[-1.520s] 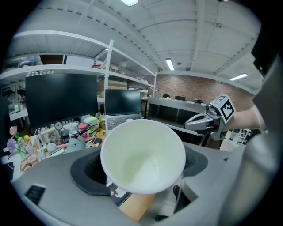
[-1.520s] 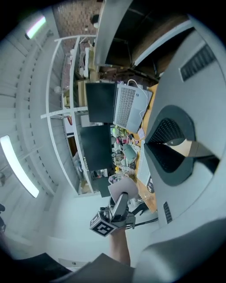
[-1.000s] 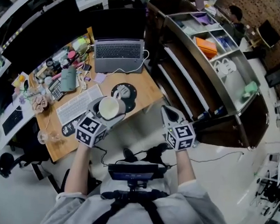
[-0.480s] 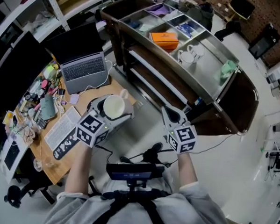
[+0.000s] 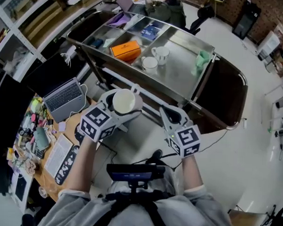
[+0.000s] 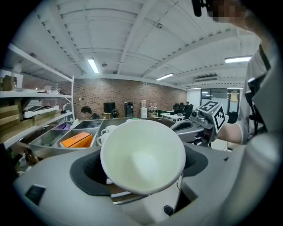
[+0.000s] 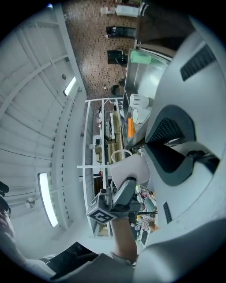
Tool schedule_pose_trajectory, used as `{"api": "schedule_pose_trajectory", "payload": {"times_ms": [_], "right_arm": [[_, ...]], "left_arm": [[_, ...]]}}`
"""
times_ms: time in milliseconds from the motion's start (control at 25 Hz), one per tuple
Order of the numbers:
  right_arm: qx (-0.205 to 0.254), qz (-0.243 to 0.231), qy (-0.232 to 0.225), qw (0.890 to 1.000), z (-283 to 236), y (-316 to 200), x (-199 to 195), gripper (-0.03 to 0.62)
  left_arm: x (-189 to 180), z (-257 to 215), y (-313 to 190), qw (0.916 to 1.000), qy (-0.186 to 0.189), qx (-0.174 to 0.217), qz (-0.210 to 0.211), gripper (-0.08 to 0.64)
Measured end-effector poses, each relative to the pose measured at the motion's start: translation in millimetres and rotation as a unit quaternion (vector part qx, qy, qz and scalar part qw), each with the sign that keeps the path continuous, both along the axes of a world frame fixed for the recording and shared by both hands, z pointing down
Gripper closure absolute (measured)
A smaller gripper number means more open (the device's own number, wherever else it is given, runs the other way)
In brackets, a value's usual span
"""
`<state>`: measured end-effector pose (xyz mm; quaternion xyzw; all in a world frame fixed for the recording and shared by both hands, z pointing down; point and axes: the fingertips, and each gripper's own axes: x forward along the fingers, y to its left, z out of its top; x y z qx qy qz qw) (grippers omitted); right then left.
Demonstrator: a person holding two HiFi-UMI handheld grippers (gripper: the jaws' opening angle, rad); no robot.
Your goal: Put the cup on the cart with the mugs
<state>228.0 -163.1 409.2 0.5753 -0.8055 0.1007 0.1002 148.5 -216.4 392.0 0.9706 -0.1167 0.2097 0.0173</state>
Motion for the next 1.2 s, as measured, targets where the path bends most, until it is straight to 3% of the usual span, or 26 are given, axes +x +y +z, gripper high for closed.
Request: {"api": "schedule_pose_trajectory", "payload": {"times_ms": [320,640,880,1200], "right_arm": [[0.010,0.042,-0.006,0.999,-21,-10,76,0.597],[-0.001,0.119,-0.001,0.993,-25,-42,159,0.597],[-0.022,0.174,-0.010,0.984,-20,-59,204,0.597],[-0.028,0.217,0.007,0.976,-21,-69,240,0.597]], "left_arm": [[115,-24,-13,0.9950,-0.028,0.034,0.090,0.121],[198,-15,-44,0.9834,-0.065,0.039,0.165,0.121],[242,7,-57,0.9730,-0.093,0.016,0.210,0.121],[278,58,-73,0.9613,-0.152,-0.014,0.229,0.121]]}}
